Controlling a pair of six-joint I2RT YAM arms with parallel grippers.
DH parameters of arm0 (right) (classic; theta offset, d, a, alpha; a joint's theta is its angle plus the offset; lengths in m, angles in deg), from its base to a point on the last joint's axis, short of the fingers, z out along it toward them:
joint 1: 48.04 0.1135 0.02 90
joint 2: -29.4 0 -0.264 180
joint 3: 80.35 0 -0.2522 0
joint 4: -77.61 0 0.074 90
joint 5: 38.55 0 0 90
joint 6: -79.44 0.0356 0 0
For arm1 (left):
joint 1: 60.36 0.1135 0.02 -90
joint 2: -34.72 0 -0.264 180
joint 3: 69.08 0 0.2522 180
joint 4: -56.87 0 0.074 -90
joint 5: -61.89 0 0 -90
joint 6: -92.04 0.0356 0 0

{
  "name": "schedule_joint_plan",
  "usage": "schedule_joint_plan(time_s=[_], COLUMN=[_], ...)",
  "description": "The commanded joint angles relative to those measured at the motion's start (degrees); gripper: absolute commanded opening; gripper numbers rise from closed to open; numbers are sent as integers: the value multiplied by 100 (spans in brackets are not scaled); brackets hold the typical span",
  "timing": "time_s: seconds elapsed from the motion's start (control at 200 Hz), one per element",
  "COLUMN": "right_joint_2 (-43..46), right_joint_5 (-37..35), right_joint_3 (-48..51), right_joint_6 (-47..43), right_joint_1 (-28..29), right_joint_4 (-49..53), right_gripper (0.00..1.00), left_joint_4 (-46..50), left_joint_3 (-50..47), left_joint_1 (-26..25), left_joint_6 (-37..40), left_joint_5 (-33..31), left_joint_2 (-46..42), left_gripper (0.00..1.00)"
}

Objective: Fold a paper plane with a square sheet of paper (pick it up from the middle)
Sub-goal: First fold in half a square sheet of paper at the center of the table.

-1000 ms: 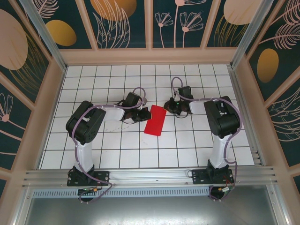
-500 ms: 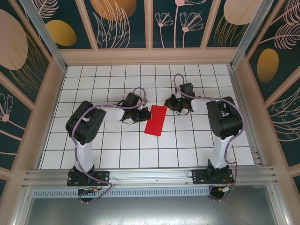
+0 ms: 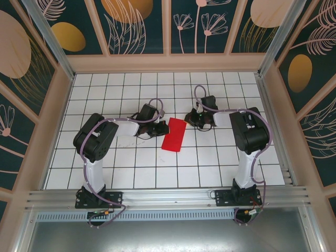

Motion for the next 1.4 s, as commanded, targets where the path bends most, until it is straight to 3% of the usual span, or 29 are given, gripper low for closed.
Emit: schedule_joint_plan(time_s=[0.0, 0.215, 0.35, 0.455, 0.545, 0.71, 1.166, 1.286, 1.391], right_joint_2=[382, 1323, 1769, 1976, 2226, 2314, 2398, 2735, 2721], right_joint_5=[34, 219, -407, -185, -460, -333, -670, -596, -268], right_joint_3=[-117, 578, 1284, 1944, 2317, 2778, 2661, 2470, 2301], right_joint_6=[-112, 206, 546, 972, 1110, 1236, 678, 586, 665], right_joint_1=[65, 378, 927, 1341, 1665, 1826, 1836, 1586, 990], right_joint_4=[221, -308, -454, -1149, -1148, -1352, -18, -90, -513], right_gripper=[4, 1, 0, 0, 0, 0, 0, 0, 1], left_joint_4=[815, 818, 920, 886, 860, 879, 853, 851, 854], left_joint_3=[-241, -241, -241, -70, -52, -44, -132, -144, -170], left_joint_1=[-42, -37, -42, -42, -42, -42, -42, -42, -42], left_joint_6=[69, 19, 78, 87, 52, 78, 53, 42, 42], left_joint_5=[-320, -318, -398, -309, -284, -313, -329, -310, -322], left_joint_2=[243, 206, 166, 205, 251, 241, 208, 170, 129], left_gripper=[0, 0, 0, 0, 0, 0, 0, 0, 0])
